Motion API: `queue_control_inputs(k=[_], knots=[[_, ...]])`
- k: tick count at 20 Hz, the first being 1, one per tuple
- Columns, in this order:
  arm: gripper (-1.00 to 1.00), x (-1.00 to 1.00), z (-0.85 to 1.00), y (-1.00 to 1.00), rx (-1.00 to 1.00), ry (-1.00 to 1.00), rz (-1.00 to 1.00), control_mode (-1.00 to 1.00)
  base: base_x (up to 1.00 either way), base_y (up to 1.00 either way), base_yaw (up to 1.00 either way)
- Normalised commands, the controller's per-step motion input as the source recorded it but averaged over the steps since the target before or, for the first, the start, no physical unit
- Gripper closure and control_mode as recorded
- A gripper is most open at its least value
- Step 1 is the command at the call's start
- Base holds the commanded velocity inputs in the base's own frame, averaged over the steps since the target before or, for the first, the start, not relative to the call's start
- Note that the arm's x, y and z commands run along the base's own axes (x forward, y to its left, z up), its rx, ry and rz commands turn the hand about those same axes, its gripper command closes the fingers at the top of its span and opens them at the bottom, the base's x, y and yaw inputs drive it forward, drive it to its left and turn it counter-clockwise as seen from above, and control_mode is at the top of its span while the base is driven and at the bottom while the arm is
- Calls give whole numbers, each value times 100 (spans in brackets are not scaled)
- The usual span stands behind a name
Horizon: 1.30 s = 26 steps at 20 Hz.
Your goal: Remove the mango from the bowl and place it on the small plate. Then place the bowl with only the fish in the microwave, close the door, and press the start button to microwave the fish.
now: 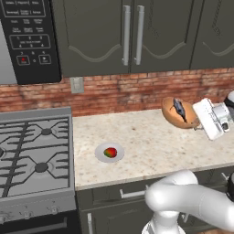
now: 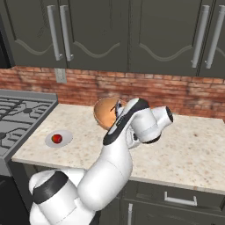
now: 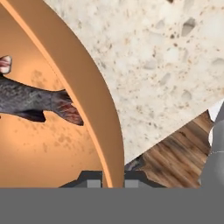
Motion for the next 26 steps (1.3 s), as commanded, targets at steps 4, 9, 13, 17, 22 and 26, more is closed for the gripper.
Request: queue_control_inputs(k=[4, 9, 13, 17, 22, 26], knots=[[100, -18, 70, 98, -13, 0, 0, -100, 0, 0, 0], [100, -19, 49, 93, -13, -1, 0, -100, 0, 0, 0], [100, -3, 8, 52, -7, 0, 0, -100, 0, 0, 0], [100, -9, 0, 0, 1, 0, 0, -100, 0, 0, 0], [100, -34, 0, 2, 1, -4, 0, -100, 0, 0, 0], [100, 0, 0, 0, 0, 0, 0, 100, -60, 50, 0]])
